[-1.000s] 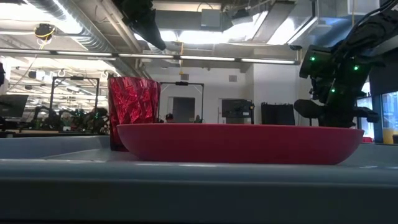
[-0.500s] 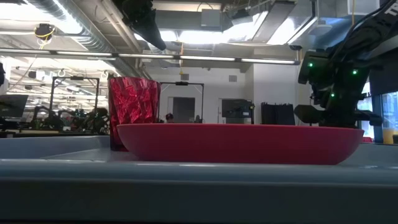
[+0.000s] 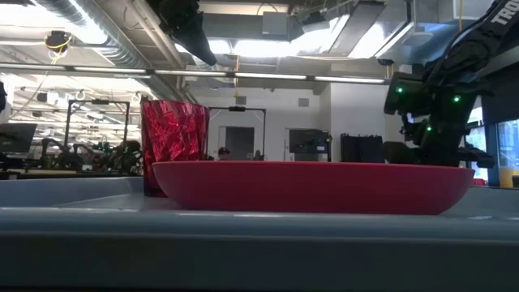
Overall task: Pick and place plate/cup/fork/spoon on tray
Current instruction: Put the orange spoon on the blue serving tray to the right of the pink plate
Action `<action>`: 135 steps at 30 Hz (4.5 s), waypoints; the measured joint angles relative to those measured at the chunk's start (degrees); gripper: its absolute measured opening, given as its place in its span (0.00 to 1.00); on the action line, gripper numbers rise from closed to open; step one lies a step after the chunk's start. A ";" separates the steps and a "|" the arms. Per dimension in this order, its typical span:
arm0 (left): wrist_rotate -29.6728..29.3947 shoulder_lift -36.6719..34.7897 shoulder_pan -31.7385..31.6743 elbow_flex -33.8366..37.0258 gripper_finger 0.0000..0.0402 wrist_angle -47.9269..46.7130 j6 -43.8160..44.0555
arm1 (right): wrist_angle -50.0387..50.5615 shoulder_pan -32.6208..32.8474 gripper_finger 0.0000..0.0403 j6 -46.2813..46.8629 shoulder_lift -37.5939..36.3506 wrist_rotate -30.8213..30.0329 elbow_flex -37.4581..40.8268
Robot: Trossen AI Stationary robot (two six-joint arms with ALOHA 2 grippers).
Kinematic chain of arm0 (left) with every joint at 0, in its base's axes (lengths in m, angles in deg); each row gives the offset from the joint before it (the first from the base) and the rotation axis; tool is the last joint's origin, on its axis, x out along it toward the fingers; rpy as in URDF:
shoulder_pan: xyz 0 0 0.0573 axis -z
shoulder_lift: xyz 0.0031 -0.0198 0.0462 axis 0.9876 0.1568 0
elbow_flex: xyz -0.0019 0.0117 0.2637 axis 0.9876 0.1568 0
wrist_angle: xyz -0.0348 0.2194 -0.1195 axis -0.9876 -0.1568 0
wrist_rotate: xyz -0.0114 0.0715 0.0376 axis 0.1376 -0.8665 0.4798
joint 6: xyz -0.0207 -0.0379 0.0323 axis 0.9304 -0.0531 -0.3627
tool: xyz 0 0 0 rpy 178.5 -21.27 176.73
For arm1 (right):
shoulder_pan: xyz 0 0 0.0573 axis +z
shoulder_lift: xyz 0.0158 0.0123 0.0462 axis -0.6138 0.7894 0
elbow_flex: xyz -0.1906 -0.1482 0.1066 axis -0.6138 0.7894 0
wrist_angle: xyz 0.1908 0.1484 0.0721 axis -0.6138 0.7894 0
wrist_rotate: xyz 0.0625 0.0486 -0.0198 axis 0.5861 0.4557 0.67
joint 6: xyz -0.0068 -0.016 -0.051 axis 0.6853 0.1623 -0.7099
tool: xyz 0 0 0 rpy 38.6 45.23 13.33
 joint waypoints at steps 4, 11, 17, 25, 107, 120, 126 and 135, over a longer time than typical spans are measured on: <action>0.00 0.00 -0.02 0.00 0.12 0.00 0.00 | 0.01 0.02 0.13 -0.40 0.28 -0.36 0.01; -0.02 0.00 -0.02 0.00 0.12 0.00 0.00 | 0.07 0.11 0.13 -1.43 0.33 -0.16 0.12; 0.00 0.00 -0.02 0.00 0.12 0.00 0.00 | 0.04 0.11 0.09 -2.22 0.35 0.06 0.12; -0.02 0.00 -0.02 0.00 0.12 0.00 0.00 | 0.00 0.13 0.04 -3.47 -0.81 0.27 0.27; -0.02 0.01 0.00 0.00 0.12 0.33 1.55 | 30.92 51.89 0.01 35.86 25.20 12.48 -35.58; -0.01 0.00 0.01 0.00 0.12 0.35 1.62 | 45.01 51.89 0.01 32.00 35.03 10.37 -46.76; 0.00 0.00 0.01 0.00 0.12 0.35 1.75 | 46.62 51.89 0.01 31.34 38.34 10.35 -49.52; 0.10 0.00 0.03 0.00 0.12 0.38 3.20 | 47.22 51.89 0.01 32.12 38.82 9.59 -49.98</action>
